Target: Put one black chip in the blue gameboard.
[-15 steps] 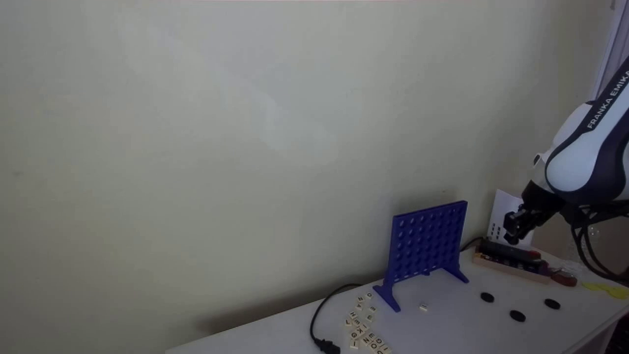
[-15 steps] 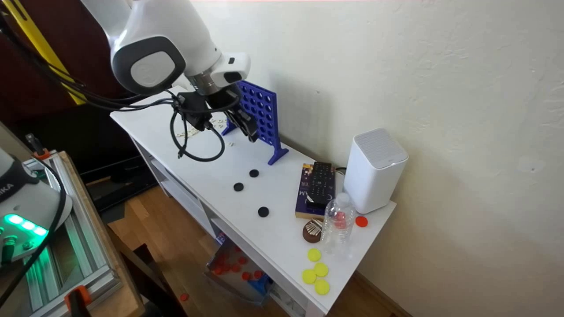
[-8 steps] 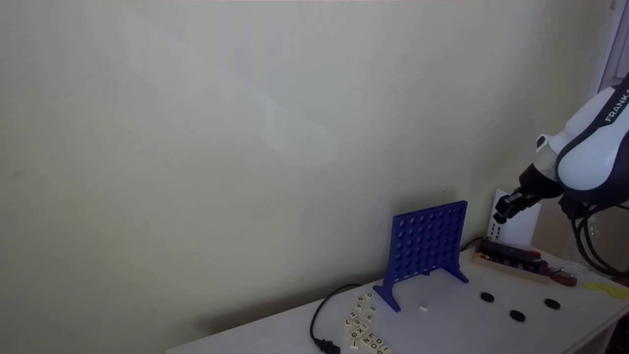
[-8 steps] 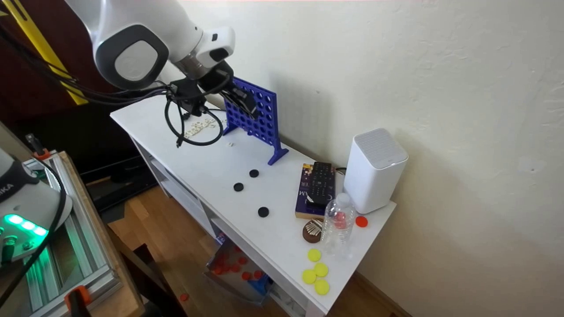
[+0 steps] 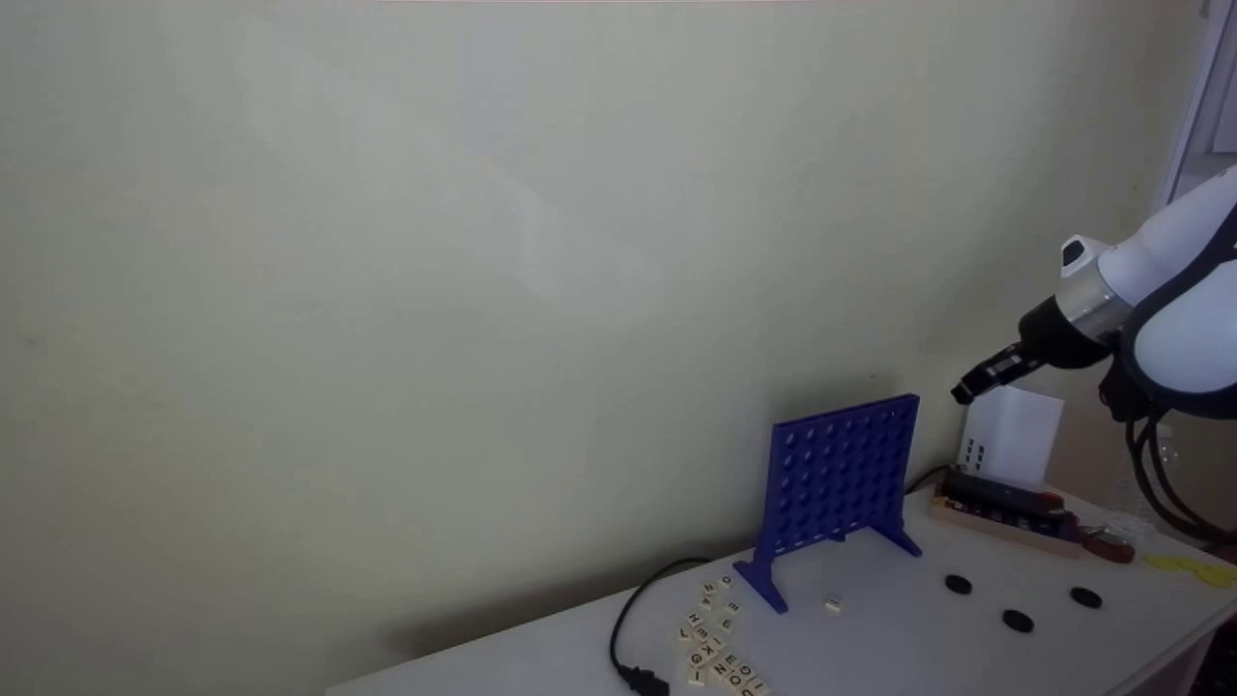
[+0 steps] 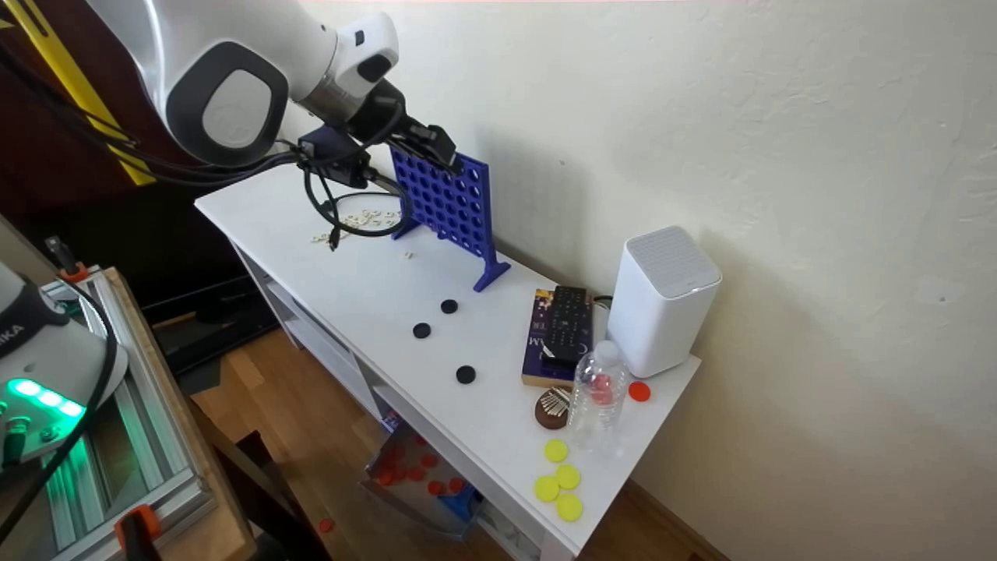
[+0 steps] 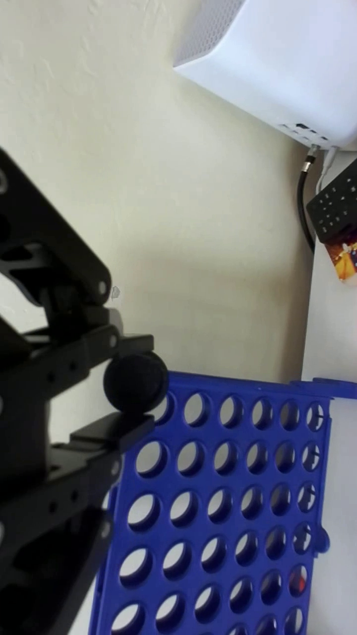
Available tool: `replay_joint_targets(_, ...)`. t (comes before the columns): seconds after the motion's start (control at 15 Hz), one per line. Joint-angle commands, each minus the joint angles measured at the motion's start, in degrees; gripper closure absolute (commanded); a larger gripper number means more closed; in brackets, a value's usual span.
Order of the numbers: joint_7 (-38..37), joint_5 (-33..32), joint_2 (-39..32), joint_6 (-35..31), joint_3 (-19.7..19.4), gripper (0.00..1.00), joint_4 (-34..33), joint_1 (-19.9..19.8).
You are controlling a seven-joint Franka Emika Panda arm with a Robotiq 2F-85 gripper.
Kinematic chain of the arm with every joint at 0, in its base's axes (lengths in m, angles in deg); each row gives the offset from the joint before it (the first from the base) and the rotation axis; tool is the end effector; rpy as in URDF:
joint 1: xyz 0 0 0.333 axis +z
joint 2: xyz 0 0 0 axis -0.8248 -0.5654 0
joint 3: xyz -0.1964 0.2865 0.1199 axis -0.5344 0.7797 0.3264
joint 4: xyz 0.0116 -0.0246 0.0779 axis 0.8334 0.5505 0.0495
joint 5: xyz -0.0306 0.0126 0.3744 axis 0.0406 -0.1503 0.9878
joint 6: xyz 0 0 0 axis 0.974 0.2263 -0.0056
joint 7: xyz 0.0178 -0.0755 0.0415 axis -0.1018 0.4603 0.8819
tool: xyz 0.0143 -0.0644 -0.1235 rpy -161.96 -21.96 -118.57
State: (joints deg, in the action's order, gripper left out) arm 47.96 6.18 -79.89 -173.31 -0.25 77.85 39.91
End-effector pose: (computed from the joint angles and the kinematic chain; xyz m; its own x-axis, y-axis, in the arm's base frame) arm 0.4490 -0.1152 0.3063 0.7288 0.1544 0.6671 0.0399 -0.9822 0.1837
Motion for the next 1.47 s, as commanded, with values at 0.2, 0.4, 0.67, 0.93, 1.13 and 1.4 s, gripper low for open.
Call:
replay_joint_targets(0.2,-0.6,-1.0,0.0,-1.1,-2.3,0.66,0.0,1.8)
replay_joint_targets(0.4,-0.6,-1.0,0.0,-1.1,-2.3,0.66,-0.1,1.8)
replay_joint_targets(0.67,-0.6,-1.0,0.0,-1.1,-2.3,0.66,-0.1,1.8)
replay_joint_targets(0.93,-0.6,-1.0,0.0,-1.1,-2.3,0.66,-0.1,1.8)
replay_joint_targets(1.13,-0.6,-1.0,0.0,-1.1,-2.3,0.66,-0.1,1.8)
replay_joint_targets(1.4,-1.2,-2.8,-0.4,-2.1,-2.5,0.91,-0.1,0.9)
